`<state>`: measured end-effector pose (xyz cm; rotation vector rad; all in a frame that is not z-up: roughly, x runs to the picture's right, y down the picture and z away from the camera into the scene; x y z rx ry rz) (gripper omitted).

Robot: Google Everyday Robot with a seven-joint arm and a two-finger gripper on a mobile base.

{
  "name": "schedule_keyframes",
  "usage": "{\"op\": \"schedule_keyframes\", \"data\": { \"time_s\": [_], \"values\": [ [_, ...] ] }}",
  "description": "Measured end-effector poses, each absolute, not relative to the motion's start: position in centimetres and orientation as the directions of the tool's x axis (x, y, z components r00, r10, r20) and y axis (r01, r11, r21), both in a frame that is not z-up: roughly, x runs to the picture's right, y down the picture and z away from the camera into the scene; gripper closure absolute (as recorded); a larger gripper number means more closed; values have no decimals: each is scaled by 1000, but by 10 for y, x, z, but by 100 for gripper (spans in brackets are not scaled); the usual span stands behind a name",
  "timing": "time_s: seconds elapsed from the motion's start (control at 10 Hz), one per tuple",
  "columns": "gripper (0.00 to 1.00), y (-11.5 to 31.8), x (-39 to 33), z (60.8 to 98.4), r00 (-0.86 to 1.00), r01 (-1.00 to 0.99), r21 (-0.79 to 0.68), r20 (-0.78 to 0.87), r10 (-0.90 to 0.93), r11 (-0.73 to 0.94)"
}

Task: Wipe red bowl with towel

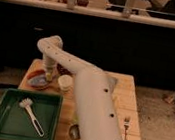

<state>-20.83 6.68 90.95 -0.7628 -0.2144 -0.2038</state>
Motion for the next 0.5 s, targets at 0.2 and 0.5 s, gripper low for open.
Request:
{"op": "schedule_keyframes", "data": {
  "time_s": [0.2, 0.5],
  "values": [
    [100, 69, -197, 914, 963, 242, -668, 257, -87, 704],
    [100, 70, -216, 924, 956, 265, -672, 276, -98, 692]
  ]
}}
